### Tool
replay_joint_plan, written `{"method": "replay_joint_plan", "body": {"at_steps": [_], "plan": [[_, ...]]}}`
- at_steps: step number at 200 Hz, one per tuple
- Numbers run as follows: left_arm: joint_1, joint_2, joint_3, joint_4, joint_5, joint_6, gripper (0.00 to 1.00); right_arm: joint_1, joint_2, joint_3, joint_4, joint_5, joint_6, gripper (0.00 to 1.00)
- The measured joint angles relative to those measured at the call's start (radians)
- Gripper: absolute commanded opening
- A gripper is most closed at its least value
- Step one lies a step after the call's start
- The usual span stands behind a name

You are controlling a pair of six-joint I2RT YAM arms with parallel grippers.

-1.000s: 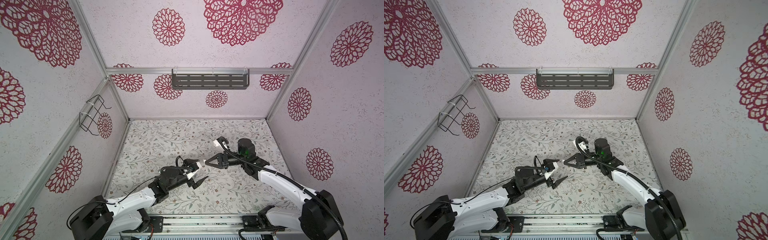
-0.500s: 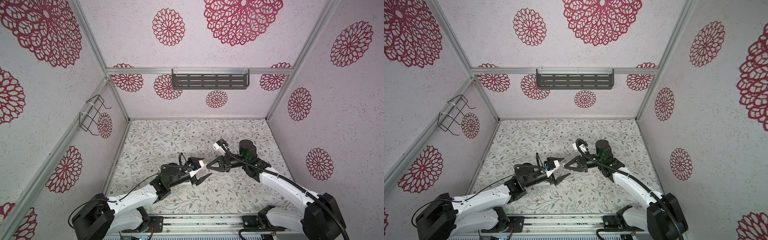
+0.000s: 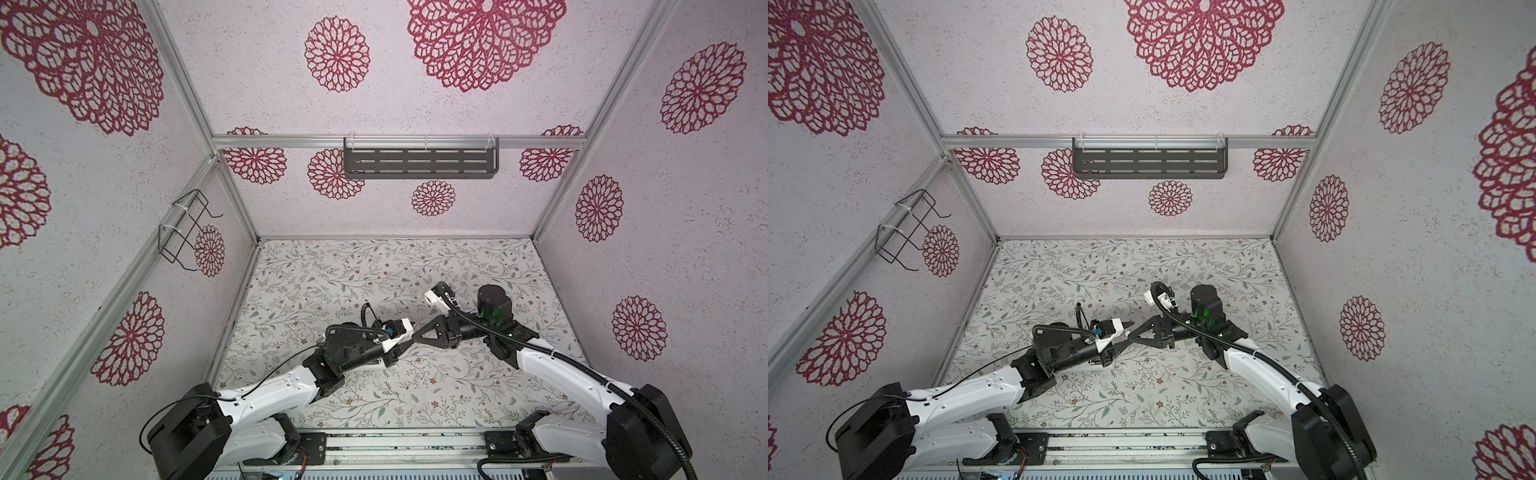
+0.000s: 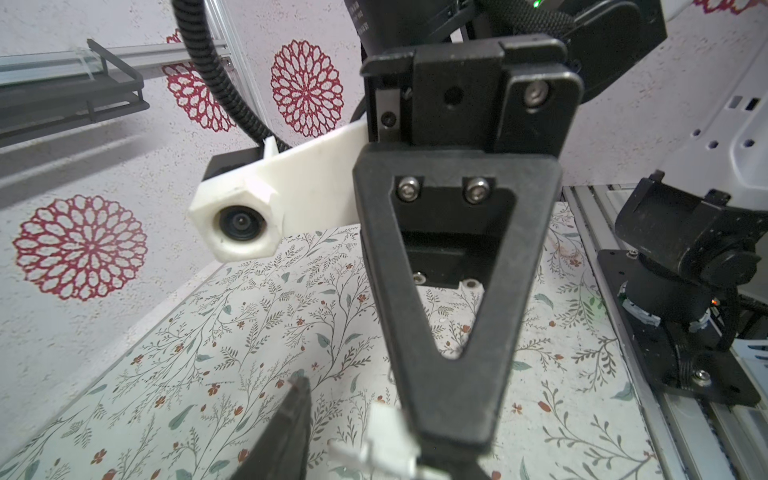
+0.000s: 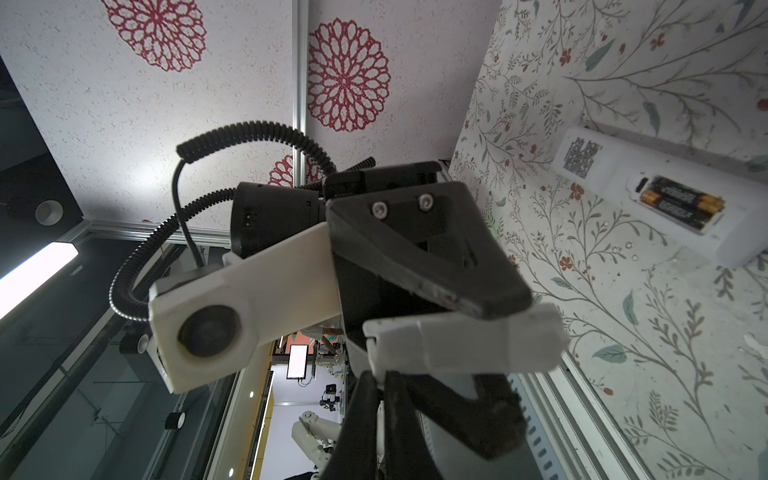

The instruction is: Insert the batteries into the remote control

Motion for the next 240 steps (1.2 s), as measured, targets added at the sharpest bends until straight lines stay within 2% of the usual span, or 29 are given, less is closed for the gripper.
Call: {"method": "replay_joint_plan", "body": {"at_steps": [46,85,137,158,178,190,212,230,240], "plan": [[0.0,-0.005,0.016,-0.062,-0.001,-0.018,0.24,-0.003,0.0,0.0,0.03,0.007,0.002,0.12],[0.0,-0.022,0.016,-0.105,-0.006,-0.035,0.2,-0.015,0.001,0.0,0.028,0.022,-0.01,0.11],[0.0,-0.023,0.016,-0.138,-0.035,-0.061,0.07,-0.039,0.013,0.0,-0.006,0.042,-0.058,0.12],[0.0,-0.022,0.016,-0.145,-0.068,-0.079,0.06,-0.083,0.011,0.005,-0.115,0.079,-0.143,0.18],[0.0,-0.036,0.011,-0.163,-0.116,-0.112,0.07,-0.14,0.009,0.054,-0.388,0.208,-0.333,0.29],[0.0,-0.062,0.006,-0.191,-0.151,-0.137,0.08,-0.159,0.009,0.097,-0.546,0.313,-0.45,0.34],[0.0,-0.14,0.004,-0.247,-0.224,-0.196,0.16,-0.161,0.009,0.136,-0.717,0.482,-0.603,0.4],[0.0,-0.213,0.005,-0.308,-0.3,-0.249,0.33,-0.159,0.023,0.138,-0.793,0.568,-0.681,0.48],[0.001,-0.252,0.011,-0.354,-0.337,-0.292,0.51,-0.151,0.049,0.145,-0.827,0.61,-0.722,0.55]]}}
